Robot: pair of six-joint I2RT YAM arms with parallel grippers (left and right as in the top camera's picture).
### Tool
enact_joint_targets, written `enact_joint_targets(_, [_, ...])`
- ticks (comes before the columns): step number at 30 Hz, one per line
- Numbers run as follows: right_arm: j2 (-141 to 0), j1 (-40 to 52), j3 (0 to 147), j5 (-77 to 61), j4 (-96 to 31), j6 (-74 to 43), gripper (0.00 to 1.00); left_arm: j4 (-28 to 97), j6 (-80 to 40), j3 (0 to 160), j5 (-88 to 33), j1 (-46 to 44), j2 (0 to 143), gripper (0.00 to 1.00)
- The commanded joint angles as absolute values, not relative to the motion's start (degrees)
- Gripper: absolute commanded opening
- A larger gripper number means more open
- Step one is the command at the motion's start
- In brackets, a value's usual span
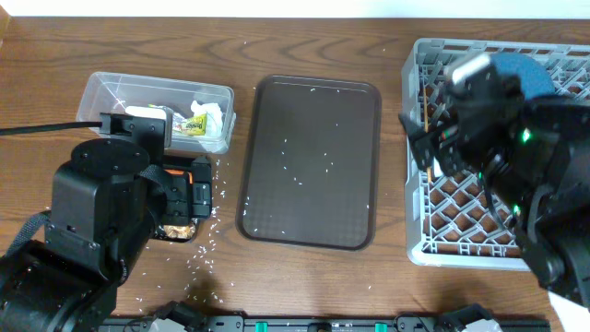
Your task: Sort waste into correct bins and load items into the dishwasher rack
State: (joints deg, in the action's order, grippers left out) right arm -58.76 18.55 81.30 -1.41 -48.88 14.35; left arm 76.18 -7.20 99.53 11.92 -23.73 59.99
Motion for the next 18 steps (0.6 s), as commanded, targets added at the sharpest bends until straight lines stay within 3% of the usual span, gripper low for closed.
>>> enact_joint_targets(1, [-51.72,15.11,73.54,-5.06,-46.87,15.25,0.99,76.29,-6.66,99.98,11.35,-23.46,59.86,0.98])
enact_joint_targets(18, [-10.79,4.78,24.14,-8.01,-22.2,13.82,0.99,76.29,-6.66,99.98,11.35,-23.46,59.86,0.98])
